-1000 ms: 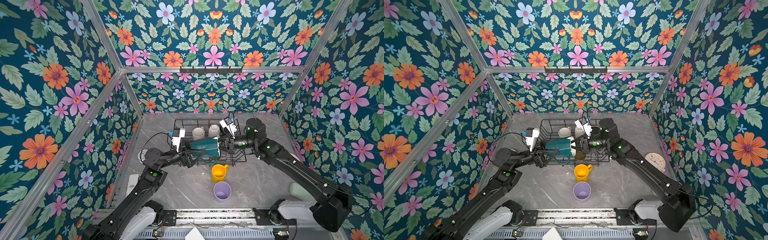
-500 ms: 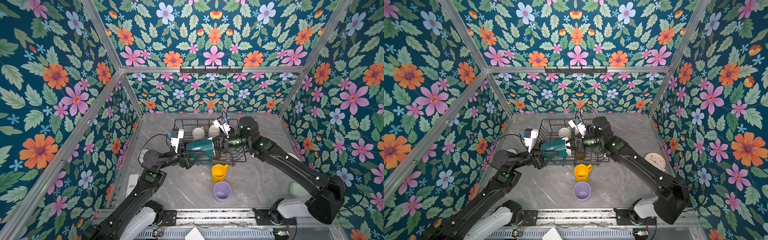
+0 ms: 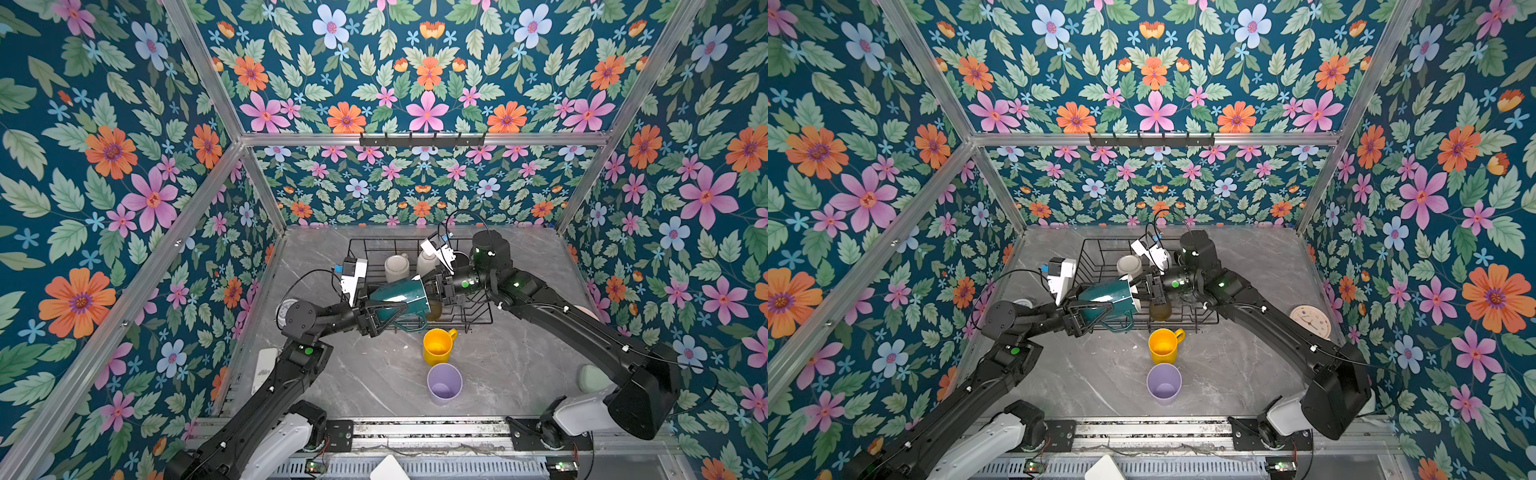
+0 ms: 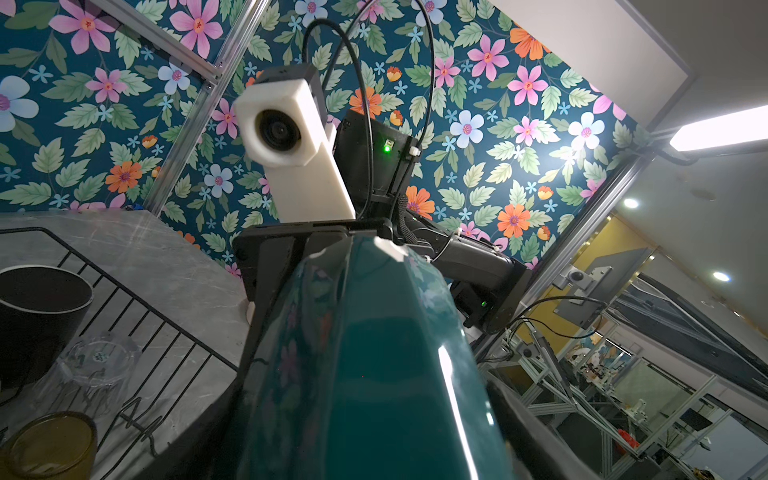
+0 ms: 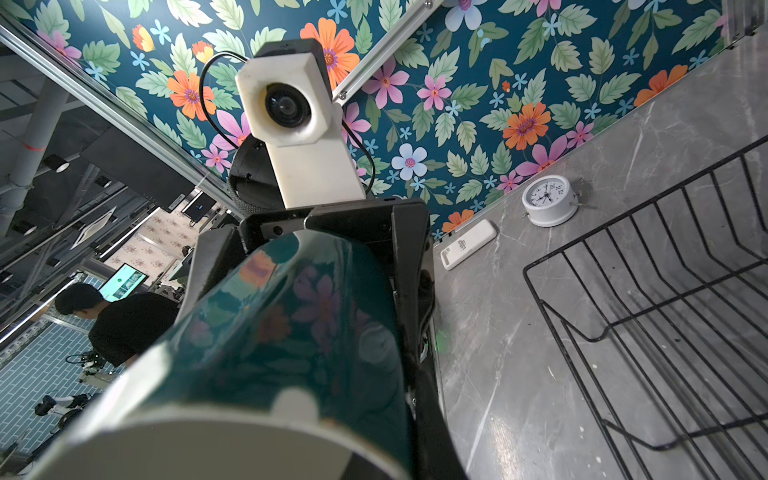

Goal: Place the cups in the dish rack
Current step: 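Close the left gripper on the green mug's base while the right holds its rim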

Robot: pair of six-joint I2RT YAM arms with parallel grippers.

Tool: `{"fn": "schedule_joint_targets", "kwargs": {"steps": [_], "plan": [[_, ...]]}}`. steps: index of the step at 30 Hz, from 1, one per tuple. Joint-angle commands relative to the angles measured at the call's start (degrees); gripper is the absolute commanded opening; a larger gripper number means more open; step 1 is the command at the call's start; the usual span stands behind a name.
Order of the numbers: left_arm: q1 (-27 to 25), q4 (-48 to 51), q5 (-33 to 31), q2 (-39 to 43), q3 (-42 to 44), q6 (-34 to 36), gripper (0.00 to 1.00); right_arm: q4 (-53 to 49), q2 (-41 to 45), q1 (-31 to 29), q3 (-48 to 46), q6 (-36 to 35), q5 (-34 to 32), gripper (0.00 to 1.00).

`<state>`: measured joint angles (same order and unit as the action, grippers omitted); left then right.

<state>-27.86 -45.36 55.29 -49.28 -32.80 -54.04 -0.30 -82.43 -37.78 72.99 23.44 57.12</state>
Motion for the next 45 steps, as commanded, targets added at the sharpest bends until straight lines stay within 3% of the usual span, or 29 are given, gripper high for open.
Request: {"fn": "schedule_joint_targets", "kwargs": {"steps": [1,8,13,20,23,45], "plan": [[-0.4,-6.3,3.5,0.1,-0.4,-1.0,0.80,2.2,-0.4,-0.5,0.4,-0.5,-1.3,0.00],[-0.4,-8.2,5.6,-1.3,-0.8,-2.8,0.68,1.8,-1.1,-0.5,1.1,-0.9,-1.4,0.00],[-0.4,-9.7,5.8,-1.8,-0.4,-3.8,0.53,1.2,-1.6,-0.5,1.6,-1.3,-1.9,0.00],[-0.4,-9.6,5.1,-1.7,-0.4,-3.6,0.12,-1.5,-2.1,-0.4,2.8,-1.6,-3.2,0.01],[-0.4,-8.9,4.8,-1.6,-0.8,-3.3,0.00,-1.7,-2.1,-0.2,2.9,-1.3,-3.3,0.05],[-0.3,7.6,-0.3,-0.3,-5.6,6.8,0.00,-1.1,1.2,3.2,0.0,2.2,-2.9,0.30]]}}
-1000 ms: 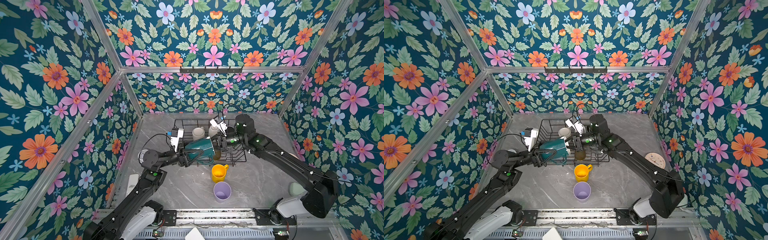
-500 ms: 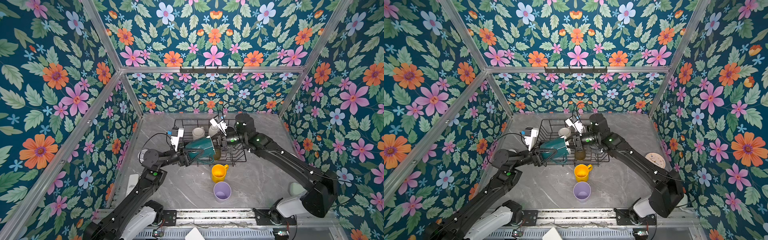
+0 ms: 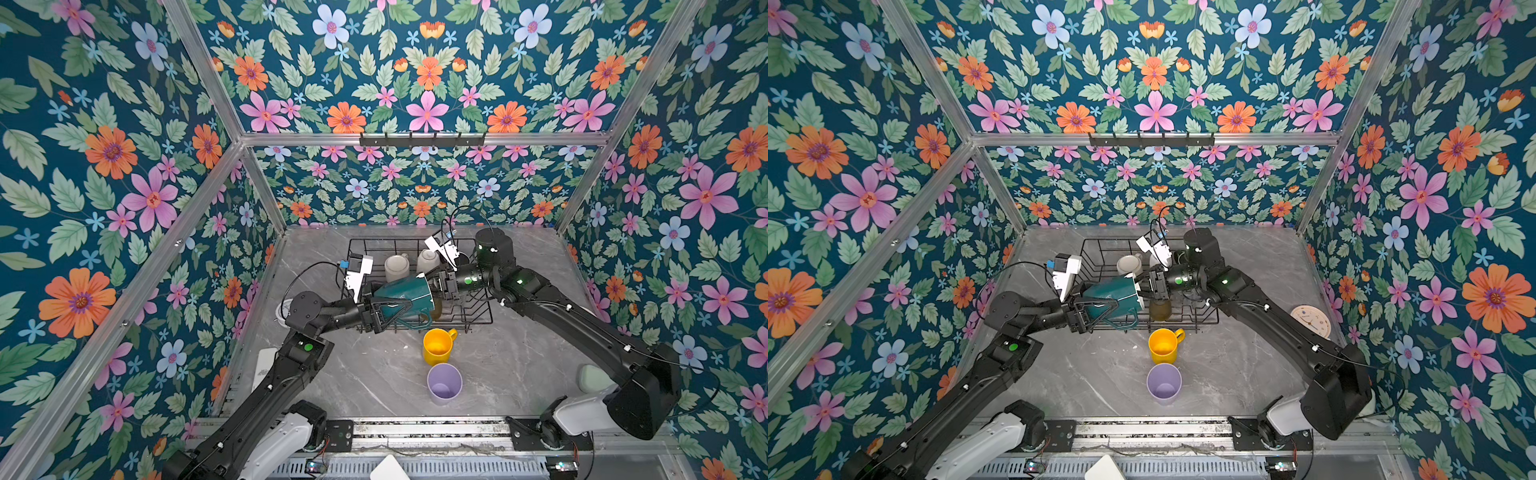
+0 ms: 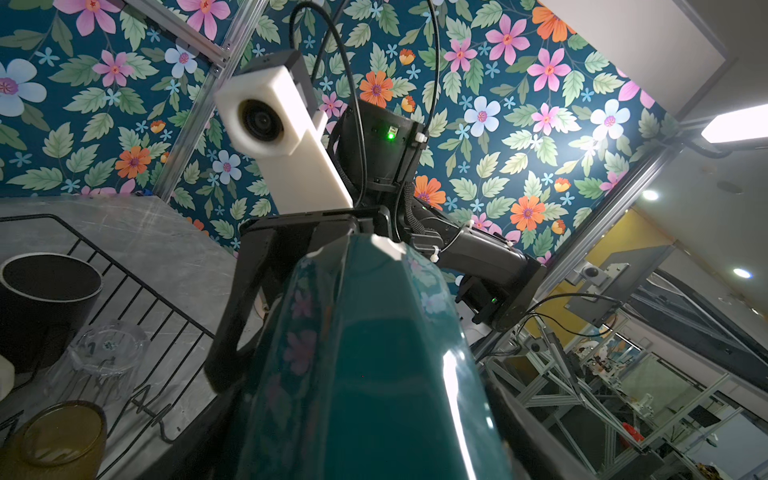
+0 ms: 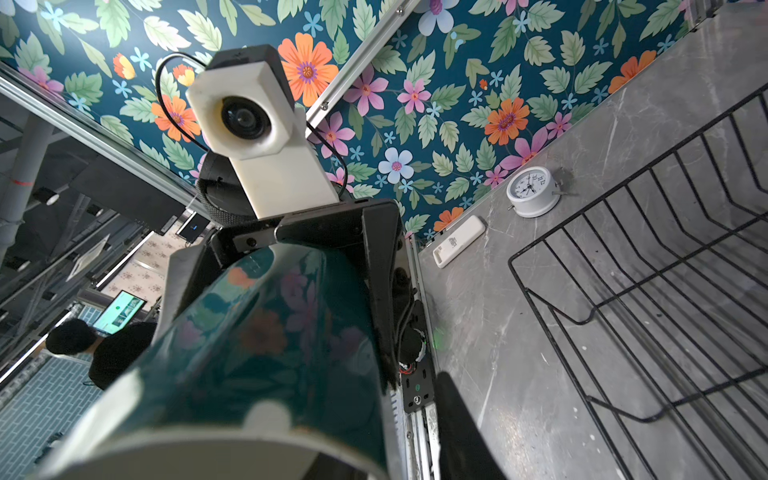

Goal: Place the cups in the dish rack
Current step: 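Close the left gripper on the green mug's base while the right holds its rim, then carry the green mug over the rack with the left gripper while the right draws back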

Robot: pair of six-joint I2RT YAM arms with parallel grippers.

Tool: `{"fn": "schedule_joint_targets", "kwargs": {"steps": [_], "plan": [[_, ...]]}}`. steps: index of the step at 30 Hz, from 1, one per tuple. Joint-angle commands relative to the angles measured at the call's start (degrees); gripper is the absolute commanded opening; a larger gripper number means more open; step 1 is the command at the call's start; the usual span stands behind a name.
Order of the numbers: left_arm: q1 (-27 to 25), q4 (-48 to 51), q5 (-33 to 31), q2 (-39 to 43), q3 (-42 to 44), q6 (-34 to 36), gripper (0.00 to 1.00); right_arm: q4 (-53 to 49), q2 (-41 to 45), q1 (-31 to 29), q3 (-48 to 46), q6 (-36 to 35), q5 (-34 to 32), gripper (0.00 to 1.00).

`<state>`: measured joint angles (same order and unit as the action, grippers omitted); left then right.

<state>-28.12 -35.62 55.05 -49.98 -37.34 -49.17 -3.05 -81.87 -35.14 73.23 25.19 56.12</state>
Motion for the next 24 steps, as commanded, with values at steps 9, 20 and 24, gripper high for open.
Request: {"fn": "schedule_joint_targets", "kwargs": {"steps": [9,20,24], "plan": [[0.0,6.4,-3.5,0.2,-4.6,7.4,0.00,-0.9,4.7,3.5,-3.5,1.2,-5.5,0.48],[0.0,33.1,-15.3,-0.8,-15.7,21.1,0.00,-12.4,15.4,8.9,-8.5,0.6,-22.1,0.85],[0.0,46.0,-23.9,-3.5,-22.4,26.2,0.00,-16.6,19.3,9.6,-9.9,-0.3,-29.7,0.93]]}}
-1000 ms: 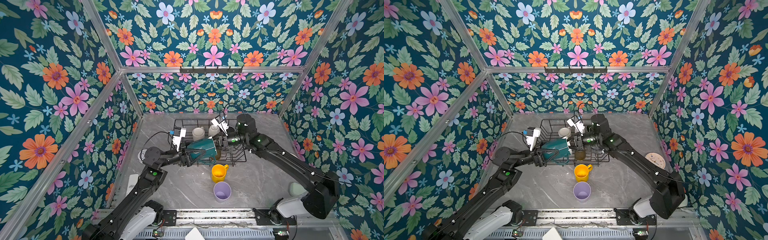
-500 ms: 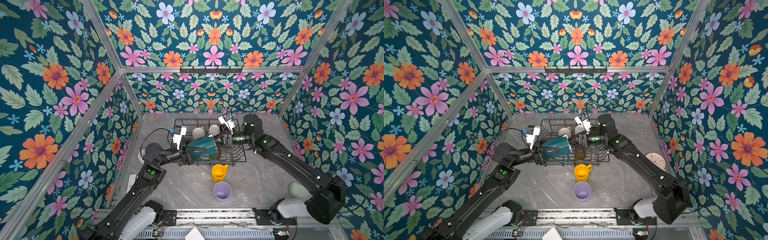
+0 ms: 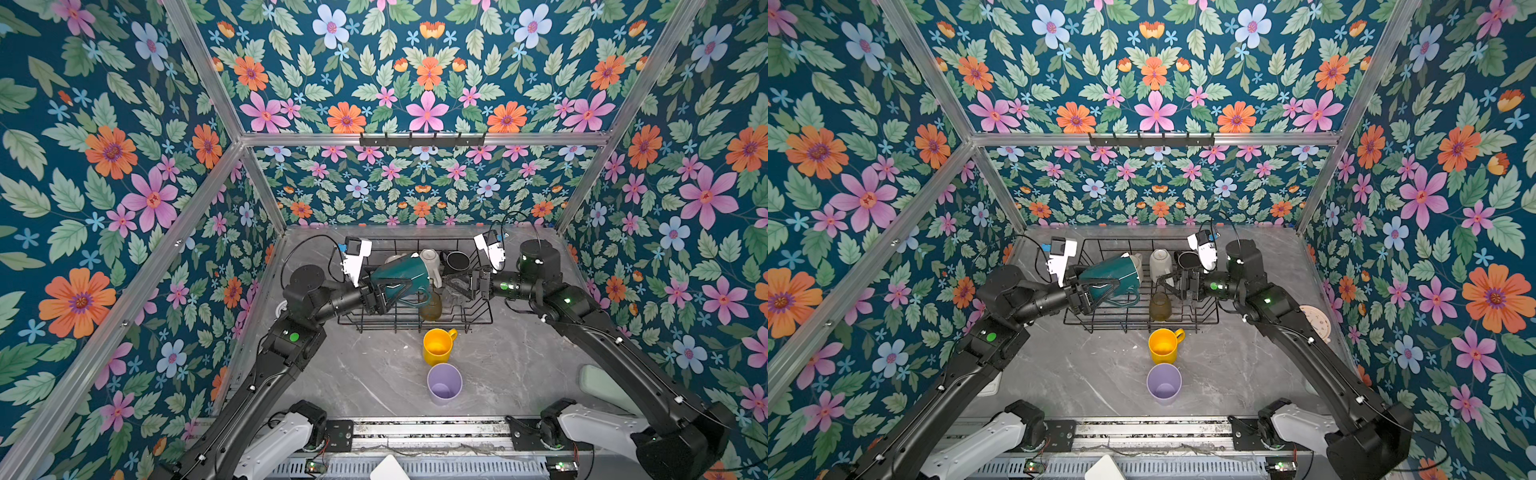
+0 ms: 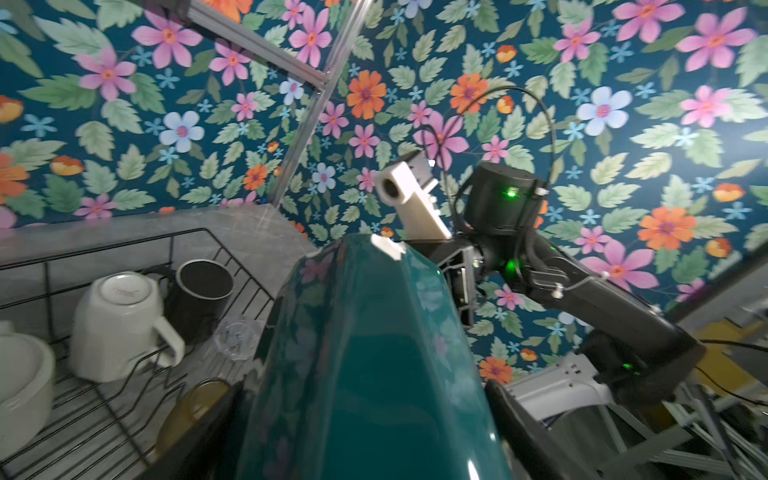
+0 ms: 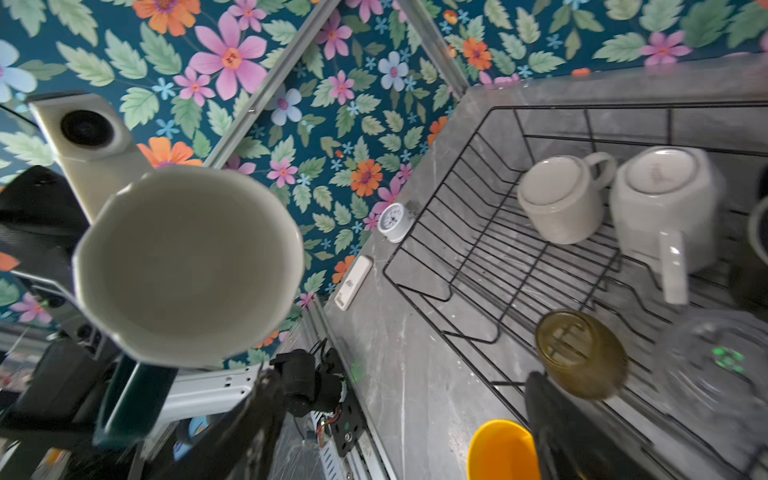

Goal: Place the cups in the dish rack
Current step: 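Carry the green mug over the rack with the left gripper while the right draws back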

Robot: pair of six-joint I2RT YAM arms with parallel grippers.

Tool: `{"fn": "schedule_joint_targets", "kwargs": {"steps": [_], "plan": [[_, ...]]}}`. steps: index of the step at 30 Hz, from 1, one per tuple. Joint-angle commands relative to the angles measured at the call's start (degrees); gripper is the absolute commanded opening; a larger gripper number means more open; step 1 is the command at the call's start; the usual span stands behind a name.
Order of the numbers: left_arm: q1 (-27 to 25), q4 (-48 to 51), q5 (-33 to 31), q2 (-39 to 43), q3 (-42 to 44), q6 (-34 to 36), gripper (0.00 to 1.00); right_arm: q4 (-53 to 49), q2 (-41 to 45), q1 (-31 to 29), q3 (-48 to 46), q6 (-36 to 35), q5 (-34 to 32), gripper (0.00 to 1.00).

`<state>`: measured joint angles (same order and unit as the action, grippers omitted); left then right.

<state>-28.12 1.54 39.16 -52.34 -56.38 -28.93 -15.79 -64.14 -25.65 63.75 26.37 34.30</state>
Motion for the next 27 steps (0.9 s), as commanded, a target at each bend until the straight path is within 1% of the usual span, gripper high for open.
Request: {"fn": "schedule_joint_targets", "kwargs": {"steps": [1,4,6,15,20,25,27], "plan": [[0.0,11.8,-10.5,-2.2,-5.1,6.9,0.00,-4.4,2.3,0.1,-0.7,-1.7,-9.1,0.95],[0.0,21.5,-17.5,-6.1,-10.7,10.0,0.00,-5.8,3.9,0.2,-1.3,-2.1,-11.9,0.98],[0.0,25.6,-21.3,-8.7,-13.9,11.6,0.00,-6.3,4.6,0.2,-1.5,-2.4,-13.4,0.99],[0.0,37.9,-33.9,-20.3,-24.6,15.3,0.00,-7.3,5.1,0.2,-1.8,-3.4,-14.8,0.99],[0.0,43.7,-38.9,-27.6,-30.1,16.6,0.00,-8.0,5.4,0.3,-2.1,-4.0,-15.1,0.99],[0.0,46.6,-42.7,-33.7,-34.3,18.3,0.00,-8.5,5.6,0.3,-2.6,-4.6,-15.4,0.99],[0.1,49.8,-44.7,-36.7,-36.8,18.9,0.00,-8.6,5.6,0.3,-2.8,-4.7,-15.3,0.99]]}}
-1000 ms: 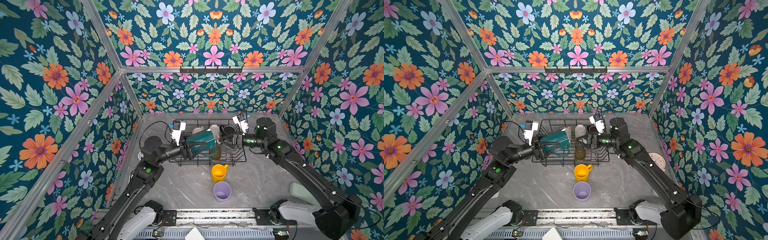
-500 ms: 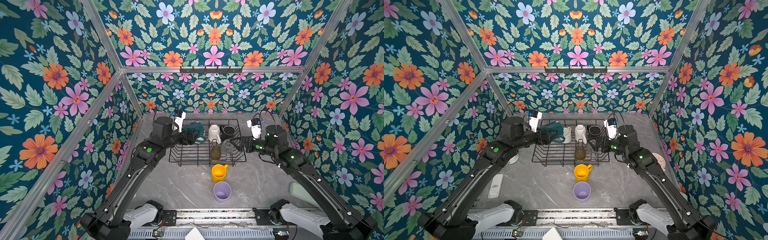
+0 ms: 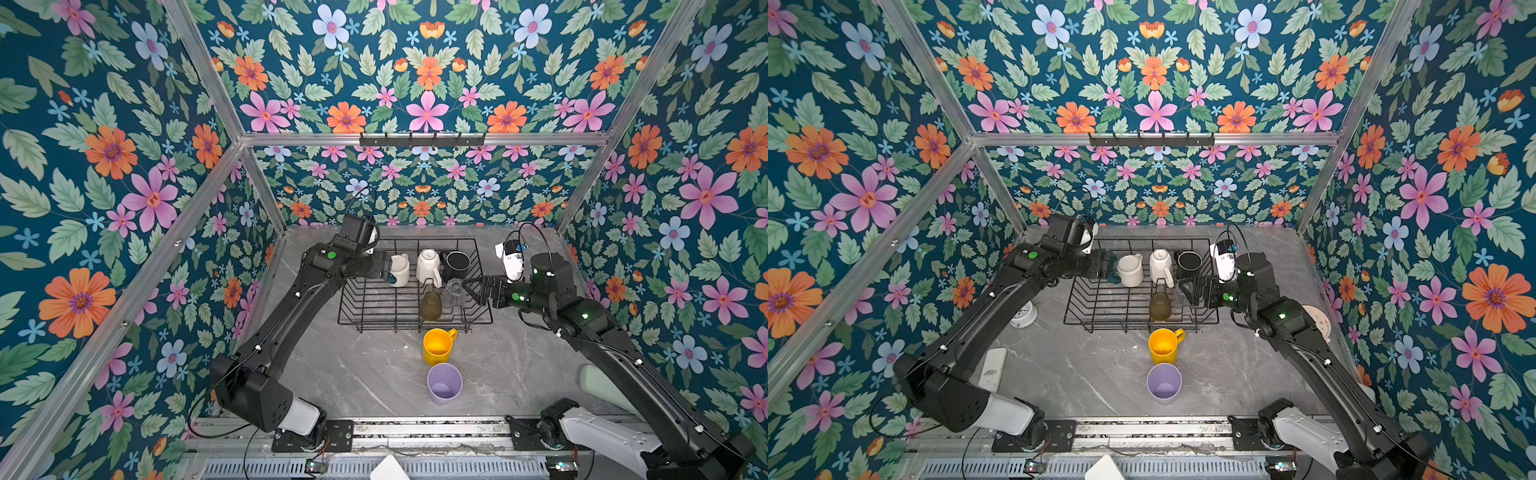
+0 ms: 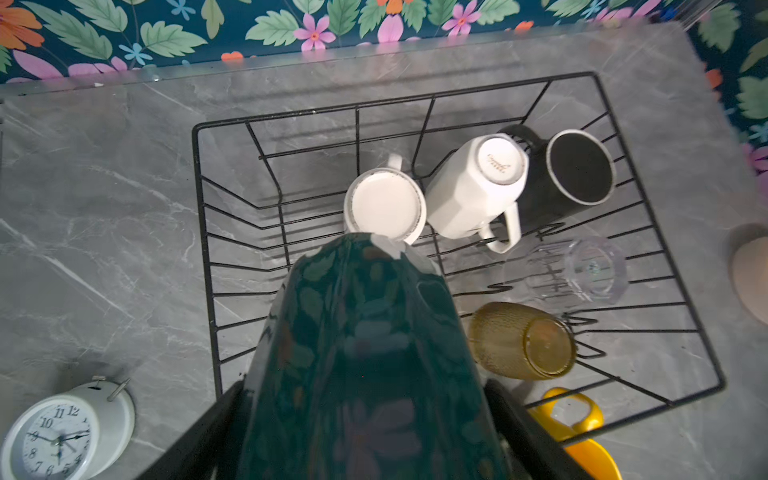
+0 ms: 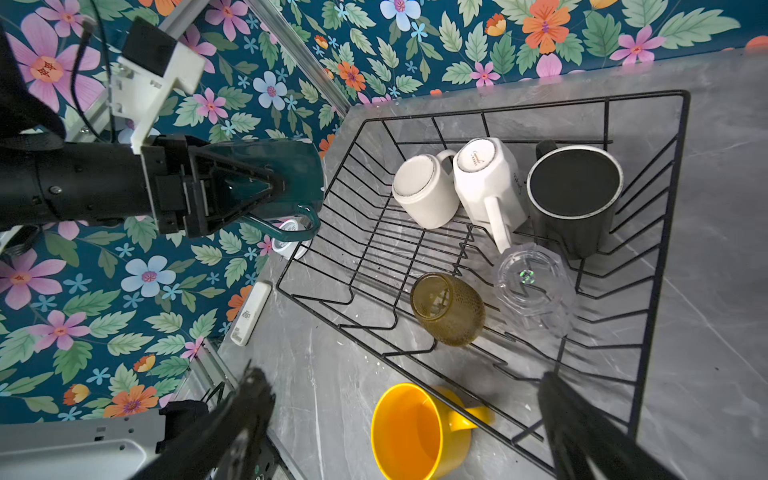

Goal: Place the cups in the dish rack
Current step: 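Carry the green mug over the rack with the left gripper while the right draws back, then lower the dark green mug upside down into the rack, open left gripper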

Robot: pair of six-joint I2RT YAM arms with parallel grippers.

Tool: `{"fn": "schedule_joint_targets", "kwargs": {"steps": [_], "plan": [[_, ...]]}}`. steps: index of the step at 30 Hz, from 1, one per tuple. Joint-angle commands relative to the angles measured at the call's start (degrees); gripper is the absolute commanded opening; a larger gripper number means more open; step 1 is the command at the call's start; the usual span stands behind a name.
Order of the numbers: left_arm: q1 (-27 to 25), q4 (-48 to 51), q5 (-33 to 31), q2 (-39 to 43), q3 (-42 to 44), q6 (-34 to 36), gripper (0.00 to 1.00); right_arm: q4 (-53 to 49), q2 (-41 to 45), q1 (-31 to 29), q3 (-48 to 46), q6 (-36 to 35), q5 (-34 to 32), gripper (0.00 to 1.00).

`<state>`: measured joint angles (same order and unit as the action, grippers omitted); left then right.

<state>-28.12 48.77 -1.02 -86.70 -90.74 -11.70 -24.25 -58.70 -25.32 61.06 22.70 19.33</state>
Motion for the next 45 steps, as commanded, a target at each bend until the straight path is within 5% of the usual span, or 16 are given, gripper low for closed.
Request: {"fn": "schedule_joint_targets", "kwargs": {"steps": [1,21,45], "plan": [[0.0,3.4,-5.1,-3.6,-3.3,2.0,0.00,-0.3,0.2,0.0,-0.2,-1.1,-0.4,0.99],[1.9,9.2,-9.0,-21.8,-14.6,9.2,0.00,-0.7,0.3,0.2,-1.8,-1.8,-0.5,0.99],[5.3,4.9,-6.1,-30.1,-15.9,11.1,0.00,1.1,-0.9,0.5,-3.0,-0.8,0.8,0.99]]}}
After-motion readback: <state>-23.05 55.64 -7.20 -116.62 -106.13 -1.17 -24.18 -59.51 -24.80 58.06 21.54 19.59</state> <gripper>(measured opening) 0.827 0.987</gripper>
